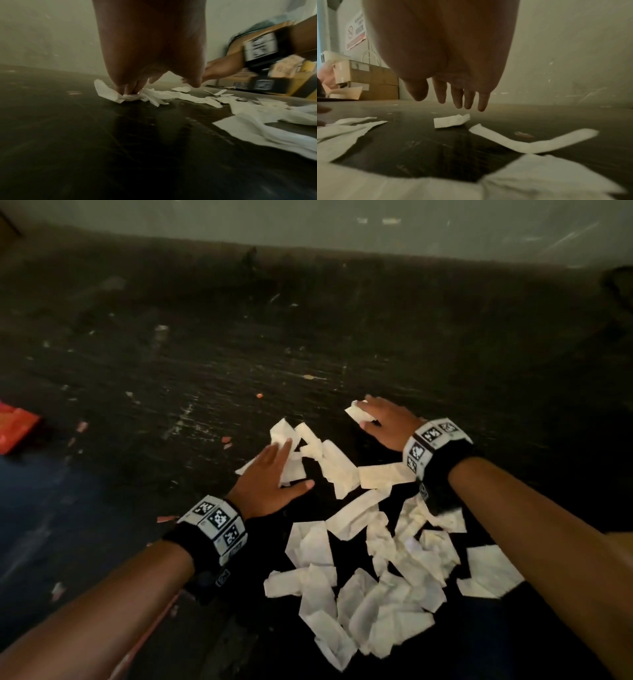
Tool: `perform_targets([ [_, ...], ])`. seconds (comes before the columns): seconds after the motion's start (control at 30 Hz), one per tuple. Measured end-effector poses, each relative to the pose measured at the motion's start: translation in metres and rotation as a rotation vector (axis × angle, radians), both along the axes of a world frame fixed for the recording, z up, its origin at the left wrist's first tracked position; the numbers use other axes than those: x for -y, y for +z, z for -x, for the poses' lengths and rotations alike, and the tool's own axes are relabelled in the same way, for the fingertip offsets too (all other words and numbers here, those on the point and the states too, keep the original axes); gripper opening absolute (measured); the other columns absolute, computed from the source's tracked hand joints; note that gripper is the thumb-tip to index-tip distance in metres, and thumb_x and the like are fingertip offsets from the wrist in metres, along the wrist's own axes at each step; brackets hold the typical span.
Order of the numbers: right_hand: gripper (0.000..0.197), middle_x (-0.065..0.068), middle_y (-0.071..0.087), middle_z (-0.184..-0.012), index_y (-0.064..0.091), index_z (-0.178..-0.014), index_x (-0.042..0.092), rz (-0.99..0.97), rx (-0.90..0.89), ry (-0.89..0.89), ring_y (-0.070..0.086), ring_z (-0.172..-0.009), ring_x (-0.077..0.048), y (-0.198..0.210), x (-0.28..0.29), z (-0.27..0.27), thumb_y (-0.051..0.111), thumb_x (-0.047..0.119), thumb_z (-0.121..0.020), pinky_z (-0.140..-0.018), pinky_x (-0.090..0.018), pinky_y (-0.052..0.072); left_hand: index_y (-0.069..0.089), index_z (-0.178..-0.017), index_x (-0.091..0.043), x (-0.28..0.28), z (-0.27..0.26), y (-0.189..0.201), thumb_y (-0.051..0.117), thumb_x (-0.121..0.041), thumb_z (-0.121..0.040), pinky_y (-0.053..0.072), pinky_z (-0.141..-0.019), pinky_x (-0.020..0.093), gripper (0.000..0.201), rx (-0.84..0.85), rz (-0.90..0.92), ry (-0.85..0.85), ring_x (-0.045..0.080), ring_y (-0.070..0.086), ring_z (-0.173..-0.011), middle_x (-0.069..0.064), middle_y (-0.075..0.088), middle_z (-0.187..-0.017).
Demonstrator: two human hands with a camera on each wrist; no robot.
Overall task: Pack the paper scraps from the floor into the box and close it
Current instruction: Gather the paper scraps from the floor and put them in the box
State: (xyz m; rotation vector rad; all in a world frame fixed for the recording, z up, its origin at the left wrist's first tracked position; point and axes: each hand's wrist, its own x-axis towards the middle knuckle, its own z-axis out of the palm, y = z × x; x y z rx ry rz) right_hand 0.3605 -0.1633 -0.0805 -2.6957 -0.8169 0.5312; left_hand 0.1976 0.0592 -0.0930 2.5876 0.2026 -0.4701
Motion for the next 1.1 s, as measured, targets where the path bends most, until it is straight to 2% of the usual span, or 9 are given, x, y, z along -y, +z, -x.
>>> perform_targets([
  [0.13,0.058,-0.002,0.011,-0.161,0.019,-0.151,0.019,0.073,-0.057,0.148,0.011,-0.148,-0.018,-0.01,-0.02,0.002,0.041,0.034,-0.1,-0.119,-0.039,0.016,0.0,-0.15,-0.031,0.013,0.024,-0.007,0.023,-0.09,-0.067,0.018,-0.118,0.04,0.105,0.02,-0.004,-0.196,0.02,0.011,-0.146,0.007,0.014,-0.159],
  [0.23,0.056,-0.003,0.016,-0.16,0.022,-0.15,0.019,0.096,-0.091,0.291,0.014,-0.147,-0.019,-0.005,-0.011,0.03,0.04,0.033,-0.1,-0.118,-0.04,0.018,0.0,-0.15,-0.033,0.022,0.042,-0.001,0.033,-0.08,-0.075,0.019,-0.117,0.037,0.094,0.013,0.049,-0.3,0.015,0.012,-0.145,0.002,0.013,-0.159],
  [0.3,0.052,-0.007,0.029,-0.155,0.028,-0.148,0.02,0.106,-0.139,0.358,0.025,-0.143,-0.023,0.005,0.001,0.053,0.04,0.034,-0.1,-0.116,-0.04,0.022,-0.003,-0.148,-0.036,0.027,0.052,0.004,0.036,-0.076,-0.078,0.018,-0.118,0.037,0.09,-0.015,0.068,-0.377,0.011,0.01,-0.145,-0.003,0.009,-0.159],
  [0.4,0.048,-0.008,0.047,-0.142,0.04,-0.143,0.018,0.053,-0.151,0.365,0.04,-0.134,-0.025,0.02,0.024,0.076,0.044,0.035,-0.099,-0.107,-0.028,0.027,-0.012,-0.145,-0.039,0.031,0.065,0.002,0.036,-0.076,-0.078,0.014,-0.119,0.04,0.09,-0.044,-0.011,-0.473,0.012,0.0,-0.146,-0.003,-0.001,-0.16],
  [0.5,0.05,-0.01,0.03,-0.154,0.037,-0.145,0.02,0.008,-0.064,0.25,0.024,-0.143,-0.025,0.03,0.045,0.071,0.044,0.037,-0.098,-0.114,-0.034,0.017,-0.024,-0.141,-0.039,0.037,0.073,0.002,0.039,-0.082,-0.073,-0.004,-0.119,0.042,0.102,-0.02,-0.141,-0.479,0.015,-0.021,-0.143,-0.001,-0.021,-0.157],
  [0.6,0.058,-0.008,0.005,-0.161,0.02,-0.15,0.027,0.197,0.013,0.112,0.004,-0.148,-0.025,0.025,0.067,0.052,0.038,0.045,-0.098,-0.118,-0.042,0.004,-0.035,-0.136,-0.041,0.054,0.088,0.009,0.043,-0.092,-0.059,-0.015,-0.114,0.047,0.121,-0.011,-0.194,-0.46,0.021,-0.034,-0.138,0.003,-0.037,-0.151],
  [0.8,0.064,-0.003,0.016,-0.16,0.02,-0.151,0.024,0.183,-0.086,-0.005,0.015,-0.147,-0.02,0.008,0.073,0.069,0.038,0.051,-0.096,-0.118,-0.041,0.016,-0.038,-0.134,-0.042,0.083,0.119,-0.005,0.048,-0.095,-0.05,-0.009,-0.111,0.064,0.132,-0.124,-0.145,-0.437,0.028,-0.037,-0.136,0.007,-0.043,-0.147],
  [0.97,0.074,0.003,0.004,-0.161,0.013,-0.151,0.031,0.165,-0.187,0.086,0.002,-0.148,-0.017,0.009,0.081,0.118,0.036,0.065,-0.09,-0.119,-0.045,0.008,-0.039,-0.134,-0.039,0.09,0.117,-0.011,0.049,-0.095,-0.048,-0.008,-0.11,0.066,0.135,-0.147,-0.2,-0.396,0.031,-0.035,-0.136,0.009,-0.042,-0.147],
  [1.1,0.103,0.004,-0.008,-0.161,-0.005,-0.149,0.039,0.251,-0.259,0.197,-0.007,-0.148,-0.019,0.018,0.093,0.144,0.048,0.081,-0.071,-0.118,-0.045,-0.001,-0.037,-0.136,-0.039,0.087,0.114,-0.005,0.049,-0.093,-0.052,-0.007,-0.112,0.062,0.132,-0.158,-0.189,-0.39,0.029,-0.029,-0.14,0.007,-0.037,-0.15],
])
